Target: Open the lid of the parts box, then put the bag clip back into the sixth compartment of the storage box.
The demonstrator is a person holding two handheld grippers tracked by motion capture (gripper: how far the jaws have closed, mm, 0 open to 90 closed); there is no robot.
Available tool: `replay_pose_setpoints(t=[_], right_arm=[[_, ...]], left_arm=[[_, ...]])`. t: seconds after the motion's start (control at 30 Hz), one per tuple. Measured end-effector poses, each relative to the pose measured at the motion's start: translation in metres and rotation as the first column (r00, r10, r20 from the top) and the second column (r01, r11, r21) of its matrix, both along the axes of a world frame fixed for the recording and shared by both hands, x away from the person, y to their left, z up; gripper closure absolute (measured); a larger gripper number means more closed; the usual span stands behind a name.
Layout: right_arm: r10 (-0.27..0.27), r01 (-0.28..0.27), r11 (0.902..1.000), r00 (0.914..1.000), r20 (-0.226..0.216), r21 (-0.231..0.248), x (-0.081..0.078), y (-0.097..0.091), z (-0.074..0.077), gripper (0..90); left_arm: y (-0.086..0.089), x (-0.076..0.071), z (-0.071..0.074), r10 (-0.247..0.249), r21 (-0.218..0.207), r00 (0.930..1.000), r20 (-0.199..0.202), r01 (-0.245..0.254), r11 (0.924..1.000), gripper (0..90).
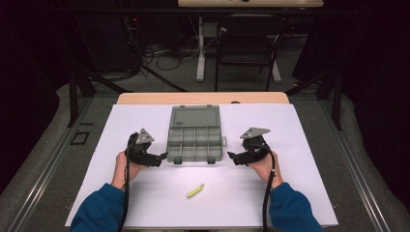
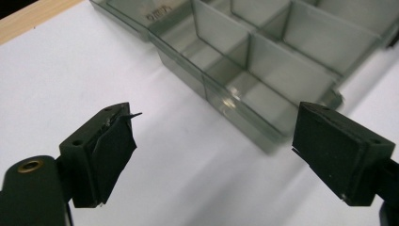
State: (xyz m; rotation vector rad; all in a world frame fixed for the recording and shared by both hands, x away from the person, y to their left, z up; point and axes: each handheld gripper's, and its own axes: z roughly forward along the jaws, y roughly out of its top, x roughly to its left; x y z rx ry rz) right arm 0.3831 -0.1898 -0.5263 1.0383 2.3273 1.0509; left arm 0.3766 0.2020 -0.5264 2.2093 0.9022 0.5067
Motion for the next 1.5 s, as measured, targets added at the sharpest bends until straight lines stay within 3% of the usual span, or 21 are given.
replay_pose_setpoints(t=[0.13,0.2,0.4,0.5,0.67,0.9,1.13,1.5], right_arm=[[0.008,-0.008,1.0,0.9997,0.025,-0.004,-0.01,-0.004,-0.004,8.3],[0.008,-0.008,0.9999,0.9995,0.03,0.007,-0.015,-0.005,-0.005,6.3],[0.027,-0.027,0.9996,0.9994,0.023,0.002,-0.032,-0.007,-0.006,1.5],[0.038,-0.039,0.9992,0.9988,0.031,0.013,-0.039,-0.007,-0.006,0.0],[0.048,-0.048,0.9988,0.9988,0.01,0.001,-0.045,-0.008,-0.007,0.0],[0.05,-0.05,0.9987,0.9987,0.006,-0.013,-0.051,-0.011,-0.009,0.0],[0.043,-0.044,0.9985,0.9988,0.022,0.033,-0.053,-0.015,-0.006,0.0],[0.063,-0.063,0.9978,0.9978,0.023,0.017,-0.054,-0.014,-0.007,0.0]], left_arm=[[0.0,-0.017,-0.002,-0.007,0.02,0.9999,0.009,0.007,0.9998,11.2],[0.0,-0.024,-0.006,-0.016,0.016,0.9998,-0.007,0.016,0.9997,9.9],[0.001,-0.047,-0.019,-0.013,0.041,0.9999,-0.01,0.014,0.9991,6.7],[-0.005,-0.056,-0.022,-0.012,0.047,0.9999,-0.009,0.013,0.9988,5.0],[-0.018,-0.07,-0.025,-0.048,0.068,0.9988,-0.002,0.048,0.9965,0.7],[-0.023,-0.073,-0.023,-0.069,0.079,0.9976,0.007,0.069,0.9945,0.0],[-0.026,-0.076,-0.021,-0.074,0.084,0.9971,0.021,0.072,0.9939,0.0],[-0.03,-0.078,-0.019,-0.082,0.091,0.9966,0.013,0.08,0.9927,0.0]])
